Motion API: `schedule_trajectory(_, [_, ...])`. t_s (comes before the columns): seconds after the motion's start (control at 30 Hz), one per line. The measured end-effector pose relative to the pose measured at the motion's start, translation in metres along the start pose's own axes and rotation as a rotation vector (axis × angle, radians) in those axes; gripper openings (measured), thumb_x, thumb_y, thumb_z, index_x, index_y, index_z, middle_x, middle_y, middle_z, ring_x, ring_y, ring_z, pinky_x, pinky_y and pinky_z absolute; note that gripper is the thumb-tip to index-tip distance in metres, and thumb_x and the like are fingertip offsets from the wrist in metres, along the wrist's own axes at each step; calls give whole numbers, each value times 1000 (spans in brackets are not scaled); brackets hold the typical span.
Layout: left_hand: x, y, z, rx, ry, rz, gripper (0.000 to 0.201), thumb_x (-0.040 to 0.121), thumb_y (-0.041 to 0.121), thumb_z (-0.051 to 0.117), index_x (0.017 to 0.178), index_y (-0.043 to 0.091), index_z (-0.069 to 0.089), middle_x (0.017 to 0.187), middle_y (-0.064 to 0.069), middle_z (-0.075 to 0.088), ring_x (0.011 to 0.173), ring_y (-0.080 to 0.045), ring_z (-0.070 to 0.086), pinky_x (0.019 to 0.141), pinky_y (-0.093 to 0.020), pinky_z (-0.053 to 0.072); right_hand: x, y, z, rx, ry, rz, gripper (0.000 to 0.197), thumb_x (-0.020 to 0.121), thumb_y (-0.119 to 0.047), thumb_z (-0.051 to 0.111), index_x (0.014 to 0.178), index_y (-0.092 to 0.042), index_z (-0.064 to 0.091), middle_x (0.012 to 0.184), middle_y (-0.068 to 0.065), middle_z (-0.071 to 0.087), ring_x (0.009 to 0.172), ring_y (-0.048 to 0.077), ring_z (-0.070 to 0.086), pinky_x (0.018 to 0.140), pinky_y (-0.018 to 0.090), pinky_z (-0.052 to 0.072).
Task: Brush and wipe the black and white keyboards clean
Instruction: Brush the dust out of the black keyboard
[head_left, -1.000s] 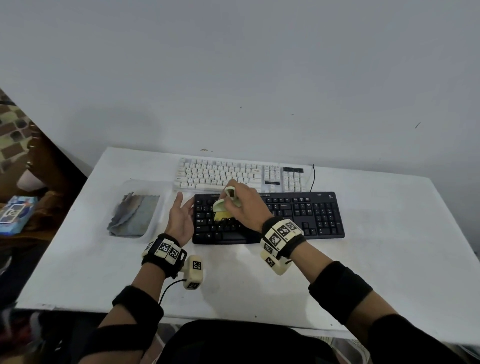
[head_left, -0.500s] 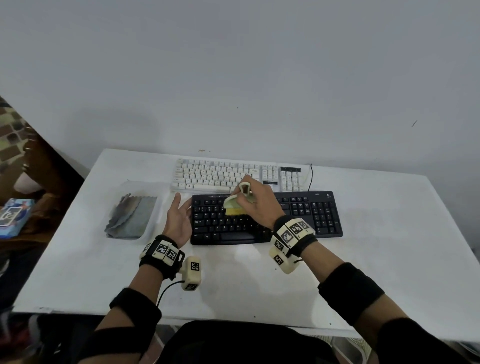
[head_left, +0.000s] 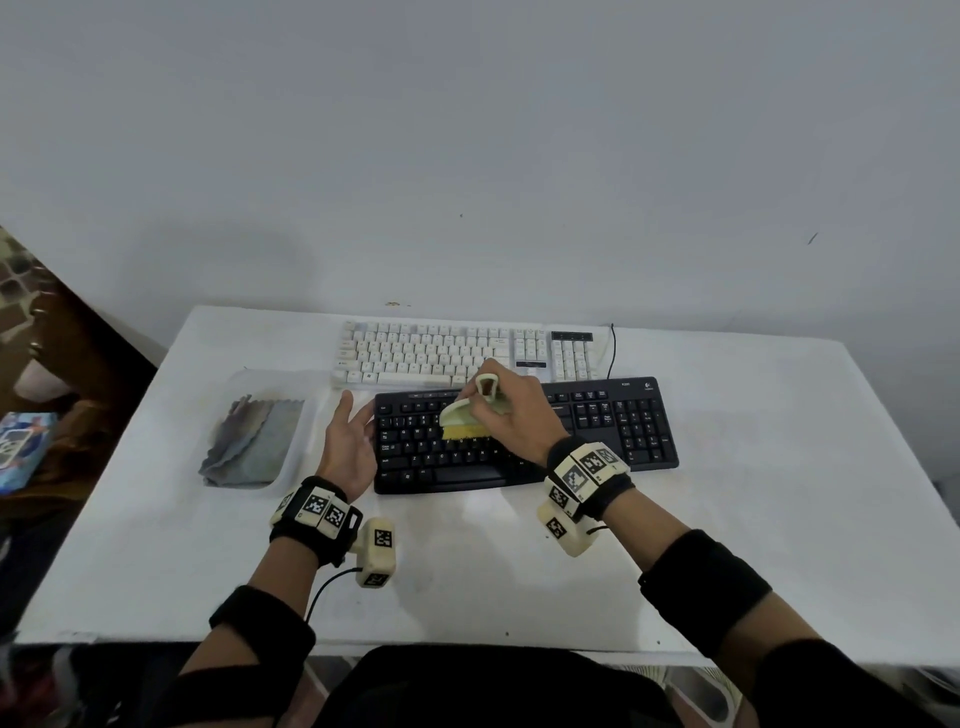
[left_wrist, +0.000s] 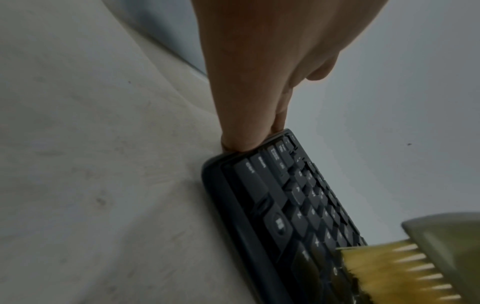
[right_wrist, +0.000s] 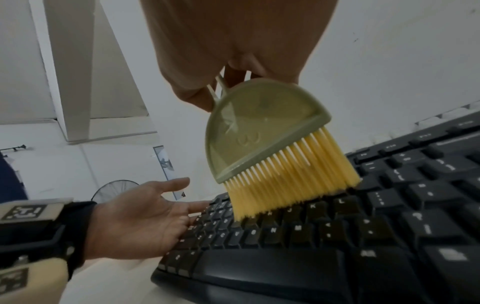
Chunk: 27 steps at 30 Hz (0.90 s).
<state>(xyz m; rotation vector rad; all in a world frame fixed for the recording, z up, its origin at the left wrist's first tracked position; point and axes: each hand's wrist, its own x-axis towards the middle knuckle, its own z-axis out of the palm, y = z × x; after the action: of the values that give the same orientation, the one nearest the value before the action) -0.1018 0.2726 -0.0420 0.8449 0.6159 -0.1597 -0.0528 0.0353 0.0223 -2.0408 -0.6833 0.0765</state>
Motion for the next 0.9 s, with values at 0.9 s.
schedule_trajectory(0.9, [-4,1,2,9,-11,-8,61,105,61,34,135,16,61,134,-10,64,124,-28,60,95,-49,49,-7,13,-29,59,174,70,8,90,-11,66,87,-17,63,84,-4,71,81,15,67,73,32,56])
